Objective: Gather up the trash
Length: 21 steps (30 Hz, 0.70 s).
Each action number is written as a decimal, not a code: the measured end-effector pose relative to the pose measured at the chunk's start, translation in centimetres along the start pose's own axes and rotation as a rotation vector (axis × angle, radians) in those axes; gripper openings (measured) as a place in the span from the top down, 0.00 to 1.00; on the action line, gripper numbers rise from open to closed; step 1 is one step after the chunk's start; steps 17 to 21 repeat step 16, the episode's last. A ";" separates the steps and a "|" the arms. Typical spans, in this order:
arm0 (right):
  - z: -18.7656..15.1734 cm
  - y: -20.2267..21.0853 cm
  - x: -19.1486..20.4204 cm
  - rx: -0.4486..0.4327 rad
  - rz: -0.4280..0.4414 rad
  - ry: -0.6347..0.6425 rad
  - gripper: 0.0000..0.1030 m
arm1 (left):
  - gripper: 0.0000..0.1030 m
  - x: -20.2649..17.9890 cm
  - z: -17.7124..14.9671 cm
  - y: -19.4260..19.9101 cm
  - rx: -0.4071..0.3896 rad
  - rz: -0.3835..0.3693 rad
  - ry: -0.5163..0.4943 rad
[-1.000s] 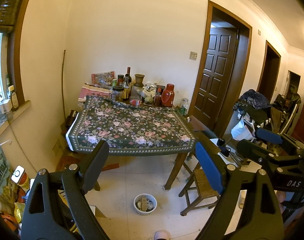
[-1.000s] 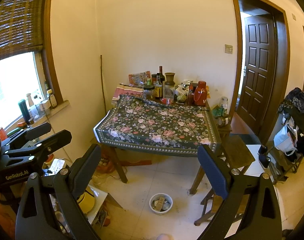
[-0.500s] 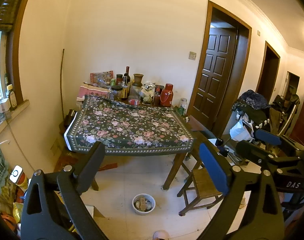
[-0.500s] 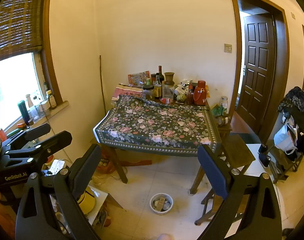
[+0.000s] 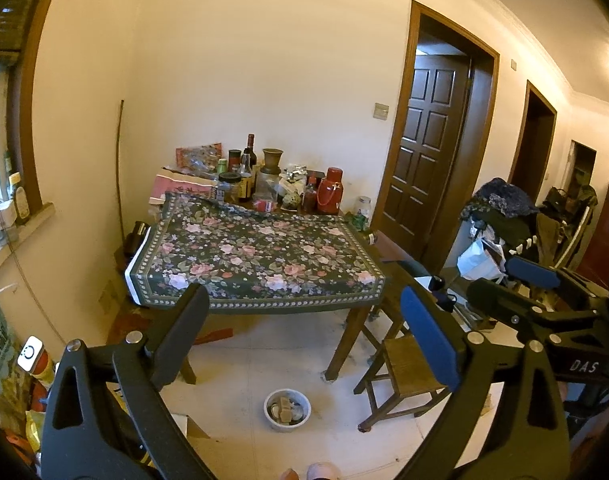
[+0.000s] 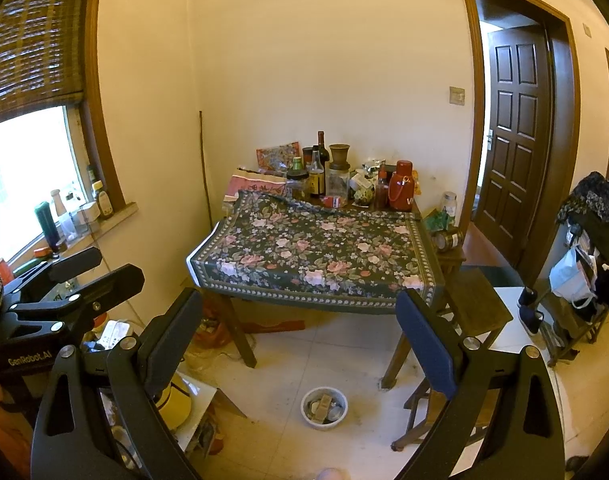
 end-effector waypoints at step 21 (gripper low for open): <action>0.4 -1.3 0.1 0.007 -0.009 -0.003 0.07 | 0.06 -0.3 0.3 -0.4 0.001 0.019 -0.003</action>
Point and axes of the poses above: each gripper's, at about its wrist camera, not at the fingertips, and y roughly against the way its jaws point, x to its left, z to its top, the point moved 1 cm from there along -y, roughly the way its jaws point, and after that the axes turned 4 degrees about -y, right-handed, at the moved point
